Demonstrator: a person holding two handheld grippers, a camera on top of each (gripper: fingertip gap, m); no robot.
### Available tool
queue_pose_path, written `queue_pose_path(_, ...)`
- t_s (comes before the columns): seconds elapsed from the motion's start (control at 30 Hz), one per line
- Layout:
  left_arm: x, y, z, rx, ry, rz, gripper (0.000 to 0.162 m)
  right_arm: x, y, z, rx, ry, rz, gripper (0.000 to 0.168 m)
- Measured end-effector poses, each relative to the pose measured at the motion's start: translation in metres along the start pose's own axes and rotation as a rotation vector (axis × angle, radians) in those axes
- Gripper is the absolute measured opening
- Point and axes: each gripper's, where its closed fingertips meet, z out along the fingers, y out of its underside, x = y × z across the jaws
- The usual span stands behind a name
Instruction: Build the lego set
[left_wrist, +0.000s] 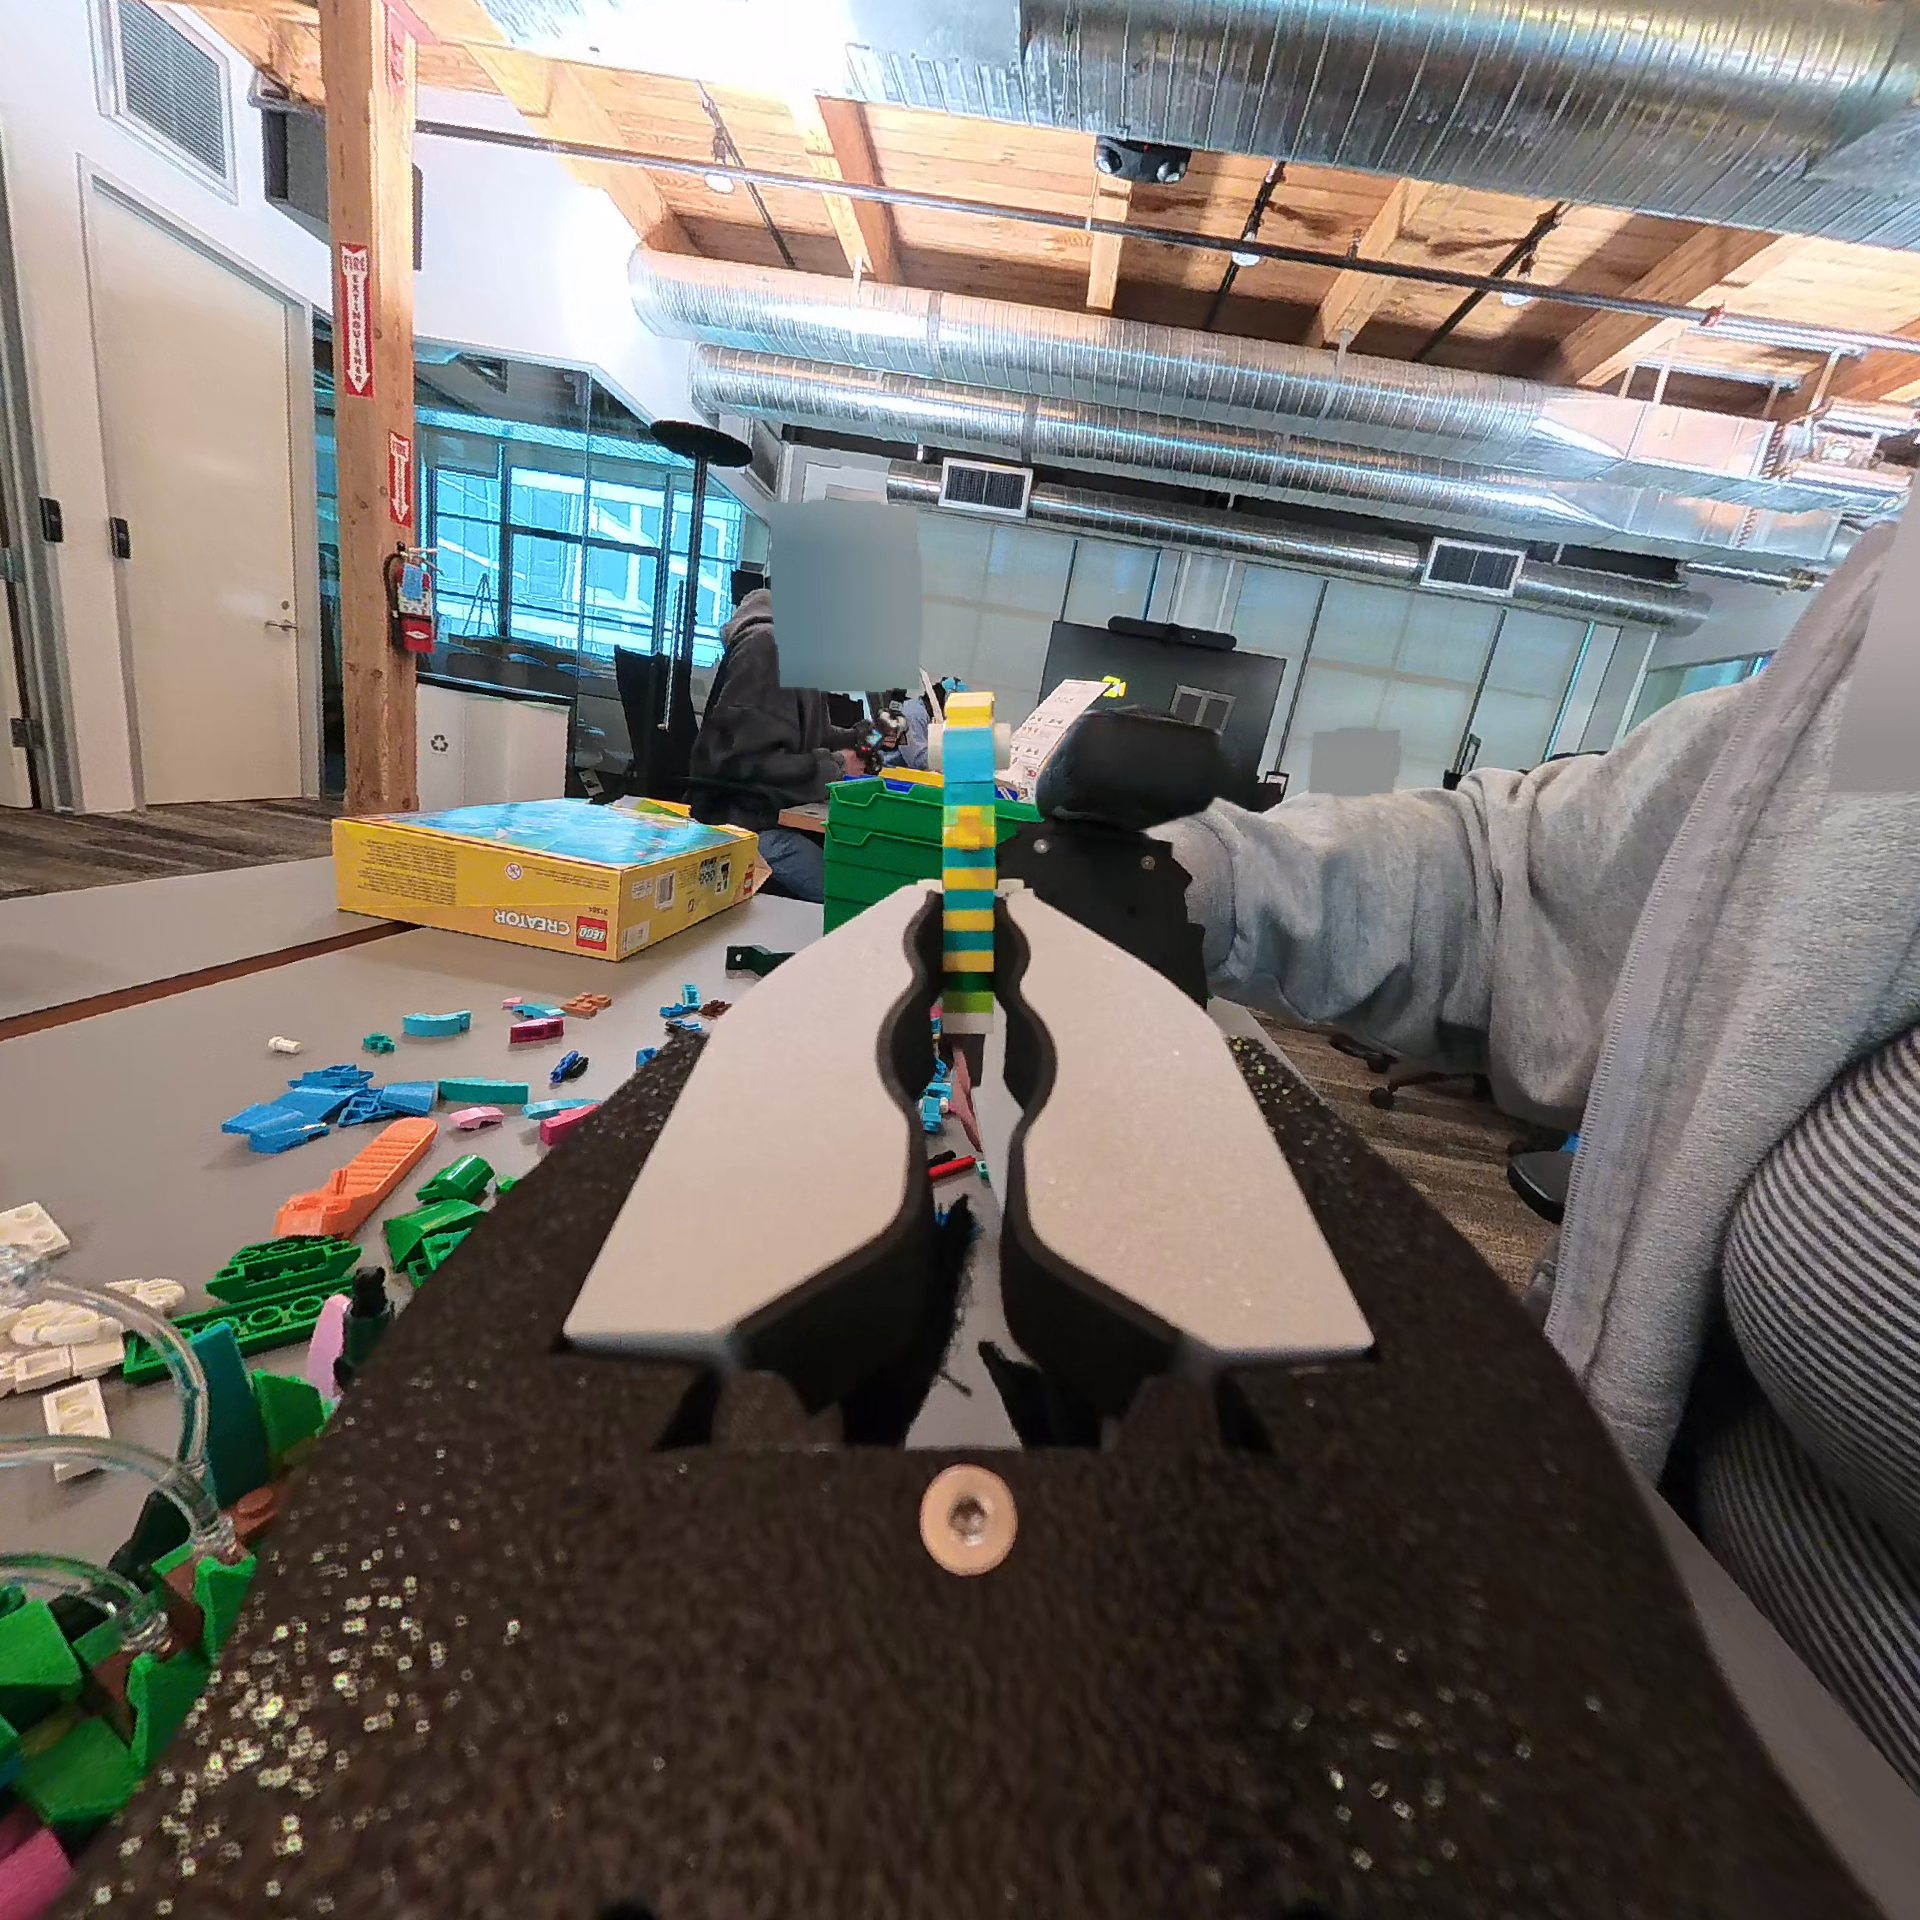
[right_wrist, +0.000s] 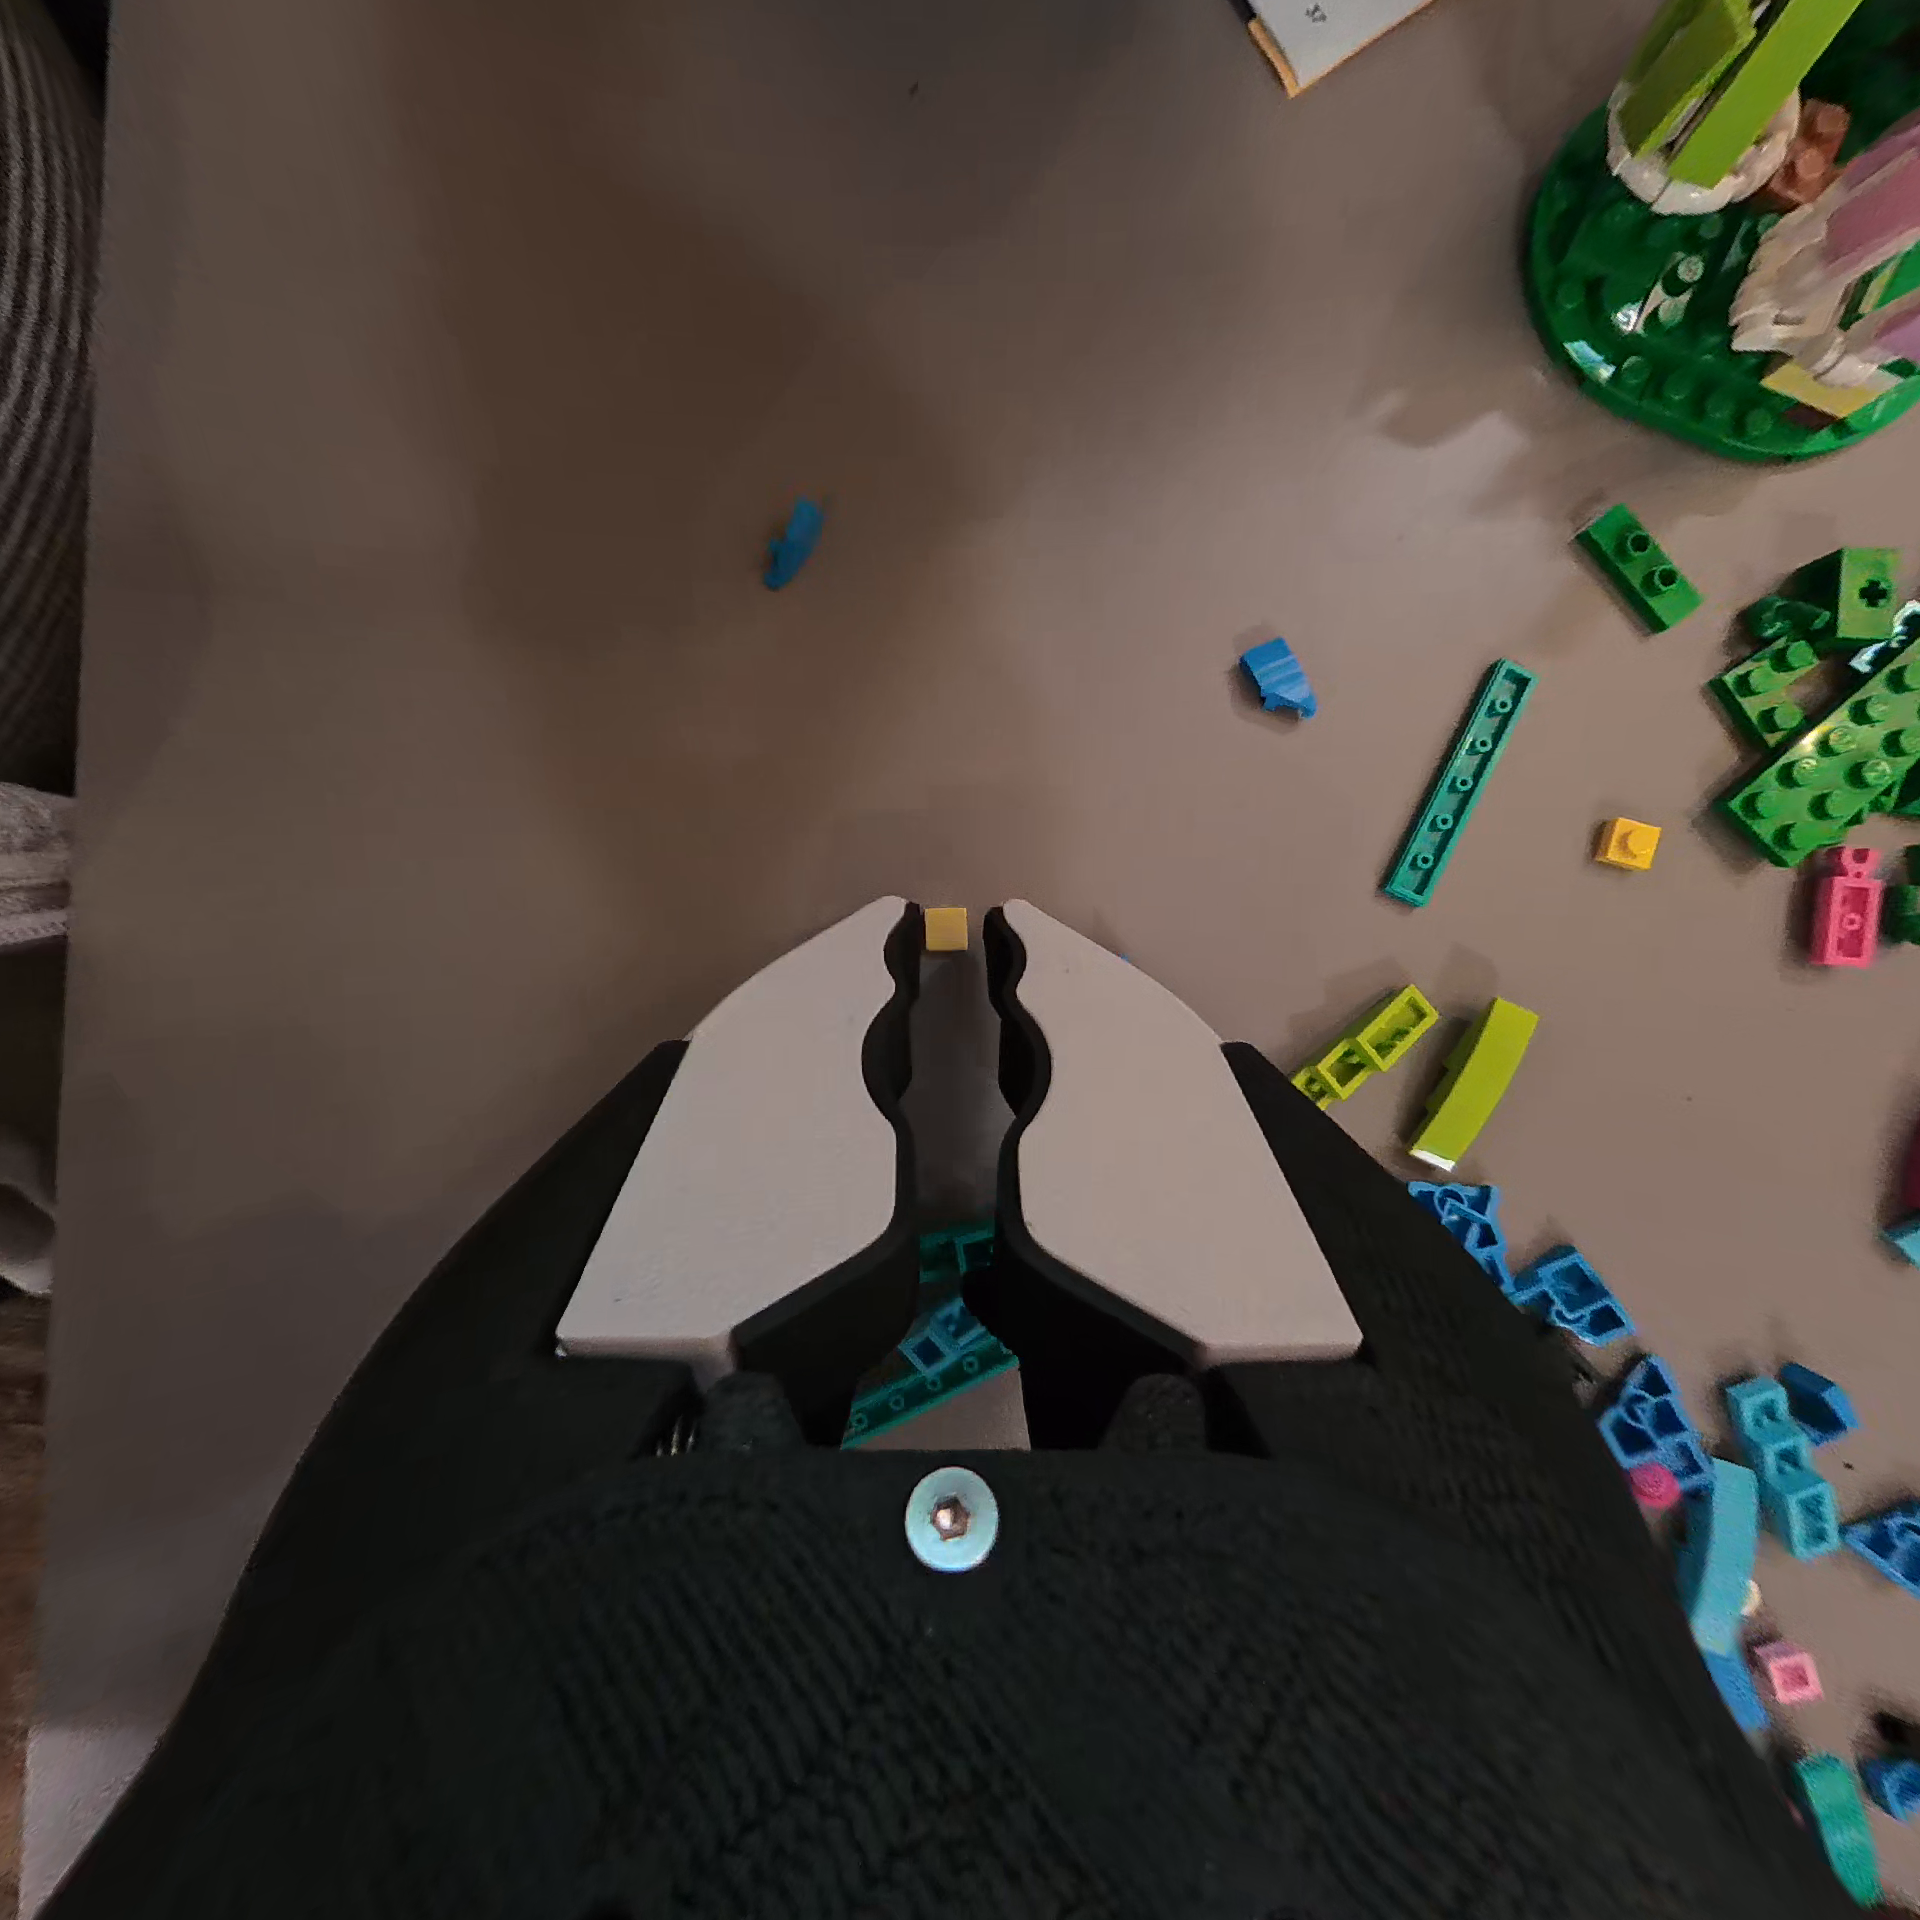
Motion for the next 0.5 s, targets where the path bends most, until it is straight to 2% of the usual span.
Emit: queue_pose_path(0.5, -0.0006, 0.0023, 0.0009, -0.006, -0.001, -0.002, 0.008, 0.0001, 0.0064, 0.0054, -0.033, -0.009, 0.013, 0.006)
